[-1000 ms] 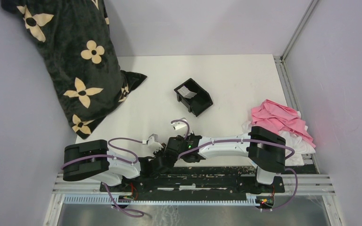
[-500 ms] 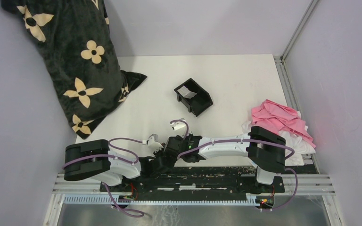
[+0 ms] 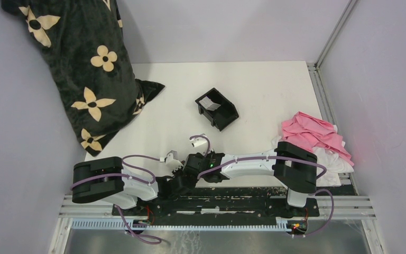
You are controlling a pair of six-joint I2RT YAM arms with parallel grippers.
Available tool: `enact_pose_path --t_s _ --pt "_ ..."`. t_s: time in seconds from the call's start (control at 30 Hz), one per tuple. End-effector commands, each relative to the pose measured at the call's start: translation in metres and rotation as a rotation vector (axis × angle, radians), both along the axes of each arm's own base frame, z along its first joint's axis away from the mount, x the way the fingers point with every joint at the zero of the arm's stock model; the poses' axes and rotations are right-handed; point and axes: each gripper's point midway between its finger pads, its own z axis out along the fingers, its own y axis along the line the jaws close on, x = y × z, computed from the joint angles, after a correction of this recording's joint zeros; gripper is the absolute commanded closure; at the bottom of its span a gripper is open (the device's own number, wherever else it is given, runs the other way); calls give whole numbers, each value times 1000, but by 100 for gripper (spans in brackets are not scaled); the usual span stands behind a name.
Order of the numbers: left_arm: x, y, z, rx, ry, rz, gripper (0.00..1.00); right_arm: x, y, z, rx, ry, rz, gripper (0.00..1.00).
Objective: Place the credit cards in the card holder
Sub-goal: Close the card holder at the center of the board.
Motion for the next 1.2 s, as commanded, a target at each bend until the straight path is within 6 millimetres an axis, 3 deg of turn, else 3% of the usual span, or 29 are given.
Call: enact_pose_path --t_s 0.0,0.57,0.93,1.17 --pt "1 13 -13 80 1 14 82 3 5 -2 6 -1 -4 89" --pt "0 12 -14 82 -1 5 82 5 11 -6 1 0 -1 88" --pt "-1 12 -15 83 1 1 82 10 14 1 20 -18 -11 80" --pt "-1 15 -16 82 3 4 83 12 15 8 39 -37 -16 81"
